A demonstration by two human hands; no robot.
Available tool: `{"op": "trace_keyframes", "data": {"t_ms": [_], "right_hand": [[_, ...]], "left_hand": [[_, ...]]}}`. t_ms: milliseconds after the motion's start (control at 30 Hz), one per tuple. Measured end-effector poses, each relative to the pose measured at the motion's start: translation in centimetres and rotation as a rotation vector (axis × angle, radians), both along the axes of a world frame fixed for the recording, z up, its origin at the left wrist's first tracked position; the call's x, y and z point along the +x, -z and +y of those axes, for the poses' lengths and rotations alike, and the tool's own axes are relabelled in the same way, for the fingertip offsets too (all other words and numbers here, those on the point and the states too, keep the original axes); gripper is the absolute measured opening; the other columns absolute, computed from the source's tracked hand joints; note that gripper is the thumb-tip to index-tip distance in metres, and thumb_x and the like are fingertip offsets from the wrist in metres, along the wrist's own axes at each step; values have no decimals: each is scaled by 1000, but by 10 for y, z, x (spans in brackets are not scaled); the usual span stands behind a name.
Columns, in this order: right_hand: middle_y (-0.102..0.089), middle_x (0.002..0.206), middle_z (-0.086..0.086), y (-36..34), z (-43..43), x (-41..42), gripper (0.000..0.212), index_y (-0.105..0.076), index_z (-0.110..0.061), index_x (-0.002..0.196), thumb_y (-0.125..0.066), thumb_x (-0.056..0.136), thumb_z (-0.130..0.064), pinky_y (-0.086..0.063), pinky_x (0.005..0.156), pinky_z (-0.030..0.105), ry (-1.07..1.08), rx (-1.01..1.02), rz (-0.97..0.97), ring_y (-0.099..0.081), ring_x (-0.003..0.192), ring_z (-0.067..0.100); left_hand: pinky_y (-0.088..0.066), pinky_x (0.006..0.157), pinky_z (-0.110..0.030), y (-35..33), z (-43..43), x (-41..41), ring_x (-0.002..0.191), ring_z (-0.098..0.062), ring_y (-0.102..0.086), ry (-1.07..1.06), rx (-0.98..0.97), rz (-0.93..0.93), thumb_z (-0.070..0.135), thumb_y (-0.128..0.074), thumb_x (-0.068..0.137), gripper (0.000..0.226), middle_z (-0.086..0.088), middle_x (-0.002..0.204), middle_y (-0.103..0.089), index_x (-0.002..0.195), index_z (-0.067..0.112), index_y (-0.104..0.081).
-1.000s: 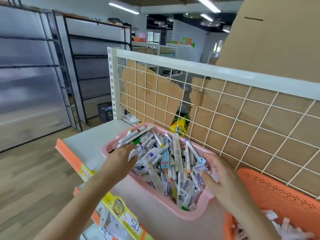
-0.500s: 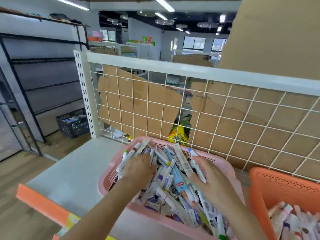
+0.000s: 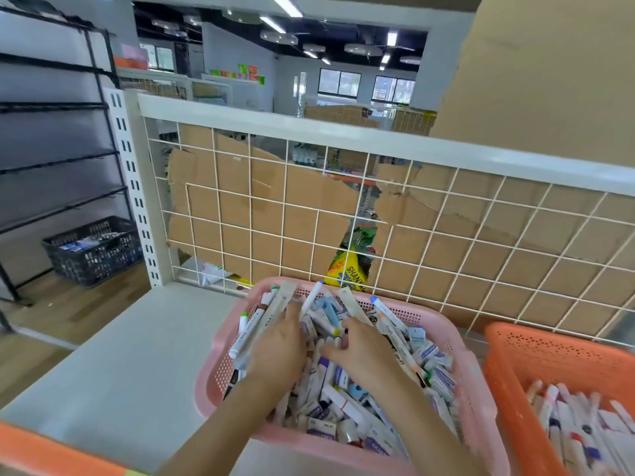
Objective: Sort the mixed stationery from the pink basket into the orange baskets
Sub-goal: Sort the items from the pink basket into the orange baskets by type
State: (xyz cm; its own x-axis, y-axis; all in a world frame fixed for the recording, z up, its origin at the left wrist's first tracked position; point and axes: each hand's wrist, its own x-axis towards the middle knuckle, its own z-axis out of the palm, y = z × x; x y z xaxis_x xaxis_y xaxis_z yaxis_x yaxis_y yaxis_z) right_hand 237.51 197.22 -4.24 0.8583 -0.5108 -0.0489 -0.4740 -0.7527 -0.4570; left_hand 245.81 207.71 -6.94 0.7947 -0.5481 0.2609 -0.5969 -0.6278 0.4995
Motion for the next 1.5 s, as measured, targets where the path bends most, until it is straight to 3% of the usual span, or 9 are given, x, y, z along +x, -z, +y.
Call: {"op": "trace_keyframes", "data": {"t_ms": [133, 300, 500, 700, 900, 1067, 1233, 1333, 1500], "right_hand": [[-38, 72, -5, 6, 9, 13, 34, -40, -16, 90, -61, 82, -41, -27, 50, 27, 92, -45, 46, -41, 64, 15], [-36, 70, -7, 4, 14, 20, 38, -39, -16, 85, -64, 80, -45, -24, 49, 24, 75, -29, 73, -44, 67, 16], [-42, 66, -5, 5, 14, 23, 44, -34, -20, 67, -58, 80, -54, -35, 66, 32, 49, -22, 137, -49, 72, 21], [-42, 61, -3, 10, 10, 27, 38, -48, -17, 71, -64, 72, -51, -33, 60, 31, 27, 139, 124, -47, 64, 20], [-26, 51, -2, 12, 13, 21, 41, -25, -16, 54, -53, 83, -22, -19, 49, 29, -56, 180, -11, -22, 45, 16], [-38, 62, 2, 13, 16, 25, 21, -42, -11, 69, -49, 84, -23, -23, 51, 32, -68, 34, -9, -37, 59, 23], [-45, 63, 3, 10, 15, 25, 30, -34, -19, 67, -42, 95, -28, -28, 52, 33, 42, 155, -205, -36, 52, 16], [-57, 56, 7, -4, 8, 22, 31, -43, -12, 72, -40, 99, -27, -42, 58, 39, 120, 287, -434, -42, 47, 15], [-51, 42, 3, -23, -15, 3, 33, -44, -9, 72, -42, 99, -27, -48, 61, 43, 247, 404, -737, -53, 50, 32]], "left_hand": [[-33, 46, -20, -1, 3, 0, 52, -8, -44, -2, -318, 99, 15, -37, 98, 3, 5, 63, -45, 101, 15, -38], [-34, 49, -15, -1, 2, 0, 52, -3, -42, 60, -437, 110, 17, -38, 99, 7, 8, 58, -43, 94, 21, -35], [-32, 48, -17, 5, 2, 6, 53, -8, -46, 65, -503, 127, 24, -31, 100, 18, 2, 57, -47, 85, 23, -40], [-29, 44, -15, 5, 0, 6, 48, -4, -45, 51, -532, 160, 22, -32, 100, 19, 8, 54, -44, 83, 26, -39], [-32, 47, -17, 4, 2, 5, 53, -10, -47, 23, -540, 195, 23, -32, 101, 20, 2, 58, -48, 82, 22, -39], [-35, 47, -18, 4, 3, 4, 51, -13, -46, 30, -549, 187, 22, -32, 101, 21, -2, 57, -48, 81, 22, -39], [-37, 50, -37, 3, 4, 5, 49, -19, -45, 45, -597, 189, 23, -31, 100, 21, -8, 59, -50, 95, 14, -49], [-35, 49, -37, -1, 5, 4, 48, -15, -42, 71, -657, 205, 25, -30, 100, 25, -4, 58, -47, 98, 11, -50], [-29, 47, -35, -6, 7, 5, 47, -16, -33, 107, -744, 296, 27, -32, 99, 23, -4, 60, -39, 99, 12, -50]]}}
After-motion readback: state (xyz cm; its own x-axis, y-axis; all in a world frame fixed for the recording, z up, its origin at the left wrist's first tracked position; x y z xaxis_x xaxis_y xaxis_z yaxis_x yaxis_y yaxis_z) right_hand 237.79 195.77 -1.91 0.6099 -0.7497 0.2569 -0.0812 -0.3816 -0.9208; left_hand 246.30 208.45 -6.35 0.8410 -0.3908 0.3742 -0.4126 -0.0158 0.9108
